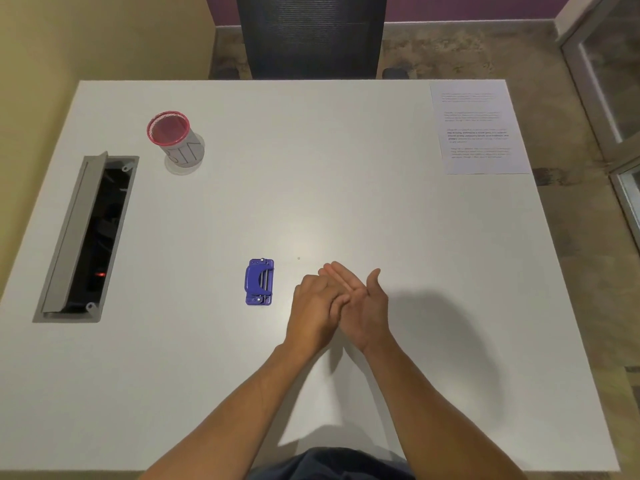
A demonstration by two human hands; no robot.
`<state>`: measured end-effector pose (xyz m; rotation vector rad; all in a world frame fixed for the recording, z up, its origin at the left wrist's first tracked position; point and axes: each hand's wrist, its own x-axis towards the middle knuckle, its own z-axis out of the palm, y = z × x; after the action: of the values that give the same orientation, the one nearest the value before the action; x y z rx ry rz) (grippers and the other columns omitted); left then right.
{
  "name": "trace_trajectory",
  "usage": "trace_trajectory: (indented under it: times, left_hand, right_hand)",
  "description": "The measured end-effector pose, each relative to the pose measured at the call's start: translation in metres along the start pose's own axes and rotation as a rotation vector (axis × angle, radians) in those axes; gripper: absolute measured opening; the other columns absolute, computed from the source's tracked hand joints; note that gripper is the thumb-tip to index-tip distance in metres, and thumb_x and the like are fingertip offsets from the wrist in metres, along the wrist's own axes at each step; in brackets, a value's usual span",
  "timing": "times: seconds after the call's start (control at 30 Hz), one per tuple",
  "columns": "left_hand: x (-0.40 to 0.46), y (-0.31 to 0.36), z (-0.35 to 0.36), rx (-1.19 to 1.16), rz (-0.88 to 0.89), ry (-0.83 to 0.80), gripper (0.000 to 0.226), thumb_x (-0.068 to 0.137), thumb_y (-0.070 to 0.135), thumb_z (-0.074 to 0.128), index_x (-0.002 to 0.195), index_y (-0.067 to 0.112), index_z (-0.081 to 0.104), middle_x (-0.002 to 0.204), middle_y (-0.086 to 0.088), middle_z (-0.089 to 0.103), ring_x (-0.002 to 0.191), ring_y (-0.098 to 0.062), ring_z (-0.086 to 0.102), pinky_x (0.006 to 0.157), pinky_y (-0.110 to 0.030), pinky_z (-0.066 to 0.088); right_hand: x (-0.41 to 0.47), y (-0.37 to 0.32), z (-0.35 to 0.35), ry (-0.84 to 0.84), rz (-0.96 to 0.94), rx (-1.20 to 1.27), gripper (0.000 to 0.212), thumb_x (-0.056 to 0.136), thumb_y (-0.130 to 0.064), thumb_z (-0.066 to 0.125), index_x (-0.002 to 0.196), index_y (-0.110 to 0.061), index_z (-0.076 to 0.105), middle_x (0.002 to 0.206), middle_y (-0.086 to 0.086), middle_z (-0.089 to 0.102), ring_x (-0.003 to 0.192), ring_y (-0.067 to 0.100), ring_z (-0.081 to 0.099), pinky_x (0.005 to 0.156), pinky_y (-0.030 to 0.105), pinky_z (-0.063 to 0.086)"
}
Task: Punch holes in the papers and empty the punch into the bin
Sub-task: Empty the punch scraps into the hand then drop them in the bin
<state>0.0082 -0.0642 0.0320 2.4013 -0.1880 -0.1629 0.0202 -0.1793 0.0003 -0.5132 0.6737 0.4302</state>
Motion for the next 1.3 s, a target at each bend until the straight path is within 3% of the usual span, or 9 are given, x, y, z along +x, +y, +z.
trace_trajectory:
  times: [0.1, 0.17, 0.43, 0.63, 0.83, 1.07, 1.17, 1.3]
  left_hand:
    - [0.001, 0.006, -0.002, 0.01, 0.008, -0.006, 0.02, 0.092, 0.022, 0.054, 0.087, 0.019, 0.074, 0.09, -0.001, 0.068, 0.089, -0.027, 0.052, 0.077, -0.04, 0.042]
    - [0.001, 0.007, -0.003, 0.012, 0.014, 0.009, 0.016, 0.09, 0.02, 0.059, 0.088, 0.019, 0.075, 0.09, -0.001, 0.069, 0.09, -0.027, 0.053, 0.077, -0.041, 0.043]
    - [0.005, 0.008, -0.007, -0.067, -0.013, 0.075, 0.002, 0.081, 0.018, 0.074, 0.082, 0.02, 0.074, 0.082, 0.005, 0.066, 0.087, -0.021, 0.052, 0.079, -0.039, 0.044]
    - [0.01, -0.003, -0.011, -0.084, -0.016, 0.091, 0.011, 0.089, 0.016, 0.066, 0.092, 0.017, 0.076, 0.091, 0.003, 0.069, 0.094, -0.023, 0.054, 0.084, -0.036, 0.043]
    - [0.023, -0.027, -0.016, -0.113, -0.165, 0.179, 0.011, 0.09, 0.013, 0.065, 0.096, 0.015, 0.075, 0.093, 0.0, 0.066, 0.095, -0.019, 0.054, 0.085, -0.026, 0.04]
    - [0.043, -0.062, -0.019, 0.093, -0.347, 0.207, 0.011, 0.087, 0.016, 0.068, 0.091, 0.011, 0.077, 0.093, -0.012, 0.071, 0.089, -0.031, 0.06, 0.076, -0.032, 0.043]
    - [0.051, -0.071, -0.017, 0.227, -0.326, 0.163, 0.012, 0.087, 0.015, 0.067, 0.091, 0.01, 0.077, 0.091, -0.015, 0.07, 0.086, -0.038, 0.058, 0.072, -0.038, 0.044]
    - [0.062, -0.077, -0.011, 0.314, -0.286, 0.105, 0.012, 0.088, 0.018, 0.067, 0.088, 0.01, 0.077, 0.092, -0.01, 0.07, 0.087, -0.034, 0.058, 0.069, -0.038, 0.043]
  right_hand:
    - [0.003, -0.001, 0.001, -0.02, -0.001, 0.02, 0.082, 0.096, -0.066, 0.026, 0.136, 0.001, 0.051, 0.14, 0.017, 0.056, 0.122, 0.026, 0.061, 0.109, 0.037, 0.041]
    - [0.006, -0.001, 0.001, -0.03, -0.008, 0.036, 0.082, 0.095, -0.067, 0.027, 0.133, 0.001, 0.053, 0.138, 0.018, 0.058, 0.124, 0.027, 0.06, 0.113, 0.04, 0.036]
    - [0.008, -0.002, 0.0, -0.044, -0.014, 0.011, 0.084, 0.094, -0.068, 0.028, 0.135, 0.002, 0.051, 0.137, 0.019, 0.059, 0.126, 0.029, 0.058, 0.11, 0.039, 0.039]
    - [0.009, -0.004, 0.001, -0.053, -0.018, 0.032, 0.083, 0.094, -0.066, 0.033, 0.134, 0.005, 0.051, 0.135, 0.021, 0.06, 0.122, 0.028, 0.061, 0.103, 0.039, 0.043]
    - [0.01, -0.007, -0.005, -0.079, -0.017, 0.097, 0.081, 0.091, -0.063, 0.042, 0.132, 0.007, 0.052, 0.136, 0.024, 0.057, 0.125, 0.032, 0.058, 0.103, 0.044, 0.043]
    - [0.014, -0.009, -0.014, -0.071, 0.001, 0.166, 0.08, 0.094, -0.061, 0.042, 0.128, 0.01, 0.057, 0.137, 0.027, 0.056, 0.126, 0.038, 0.056, 0.099, 0.047, 0.049]
    - [0.015, -0.012, -0.016, -0.061, 0.001, 0.16, 0.079, 0.093, -0.06, 0.044, 0.127, 0.01, 0.057, 0.137, 0.027, 0.056, 0.126, 0.038, 0.056, 0.099, 0.046, 0.048]
    - [0.016, -0.014, -0.017, -0.061, 0.007, 0.147, 0.079, 0.09, -0.06, 0.046, 0.127, 0.009, 0.057, 0.137, 0.027, 0.055, 0.127, 0.038, 0.056, 0.103, 0.048, 0.049]
